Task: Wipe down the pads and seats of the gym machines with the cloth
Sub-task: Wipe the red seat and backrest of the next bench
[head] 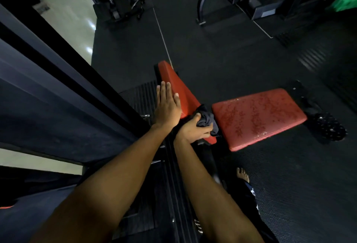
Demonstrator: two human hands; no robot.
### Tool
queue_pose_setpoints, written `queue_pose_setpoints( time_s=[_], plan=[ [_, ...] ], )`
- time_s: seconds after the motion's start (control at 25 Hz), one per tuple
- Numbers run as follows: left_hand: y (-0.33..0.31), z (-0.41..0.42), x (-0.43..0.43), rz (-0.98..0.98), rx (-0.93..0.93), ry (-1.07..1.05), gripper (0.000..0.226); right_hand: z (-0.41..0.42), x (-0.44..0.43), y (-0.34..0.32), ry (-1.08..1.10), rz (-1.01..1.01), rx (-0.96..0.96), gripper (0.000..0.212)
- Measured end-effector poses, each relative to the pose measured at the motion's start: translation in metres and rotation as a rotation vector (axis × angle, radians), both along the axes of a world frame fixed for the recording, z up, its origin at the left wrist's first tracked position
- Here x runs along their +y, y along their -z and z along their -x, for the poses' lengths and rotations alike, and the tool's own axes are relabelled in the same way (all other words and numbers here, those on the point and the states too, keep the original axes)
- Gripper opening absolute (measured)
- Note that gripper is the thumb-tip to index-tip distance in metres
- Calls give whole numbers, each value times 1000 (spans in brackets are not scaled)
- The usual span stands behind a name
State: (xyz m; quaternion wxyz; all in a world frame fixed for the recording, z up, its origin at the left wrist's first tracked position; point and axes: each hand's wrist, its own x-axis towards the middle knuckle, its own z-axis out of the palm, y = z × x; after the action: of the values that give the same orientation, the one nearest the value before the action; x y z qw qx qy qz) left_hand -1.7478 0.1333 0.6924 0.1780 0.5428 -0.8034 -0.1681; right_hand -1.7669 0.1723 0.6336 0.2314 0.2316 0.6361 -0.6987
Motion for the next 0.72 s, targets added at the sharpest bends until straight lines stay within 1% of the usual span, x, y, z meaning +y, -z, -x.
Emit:
queue_pose_setpoints(
  time_s=[0.12, 0.2, 0.28, 0.32, 0.36, 0.4, 0.44, 0.52, 0.56, 0.6, 0.68, 0.72],
  plan=[
    [0, 1, 0, 20, -16, -10, 55, -25, 9, -11, -107, 108, 102, 62],
    [-2, 0, -2, 18, -68, -13, 56, -19, 21, -1, -172, 106, 206, 59],
    [-7, 1, -3, -2, -161, -9, 57, 3, 27, 20, -278, 69, 286, 56],
    [-10, 2, -4, -9, -210, -6, 58, 18, 27, 31, -337, 43, 254, 58],
    [-14, 3, -5, -9, -247, -2, 59, 33, 25, 37, -390, 38, 177, 65],
    [-19, 4, -8, -9, -264, 2, 60, 48, 21, 44, -433, 34, 92, 75],
    [-24, 6, -12, -17, -267, 3, 60, 63, 19, 48, -468, 25, 26, 80],
    [-30, 13, -17, -49, -266, -8, 62, 91, 6, 49, -616, 44, -83, 69],
    [-31, 17, -19, -63, -265, -15, 63, 104, -3, 44, -701, 69, -108, 64],
    [-31, 19, -21, -74, -265, -19, 64, 116, -15, 36, -805, 81, -129, 64],
    [-31, 24, -26, -74, -270, -24, 68, 132, -40, 16, -1025, 61, -112, 66],
    [-31, 25, -29, -73, -276, -29, 70, 139, -52, 6, -1108, 46, -47, 63]
  ],
)
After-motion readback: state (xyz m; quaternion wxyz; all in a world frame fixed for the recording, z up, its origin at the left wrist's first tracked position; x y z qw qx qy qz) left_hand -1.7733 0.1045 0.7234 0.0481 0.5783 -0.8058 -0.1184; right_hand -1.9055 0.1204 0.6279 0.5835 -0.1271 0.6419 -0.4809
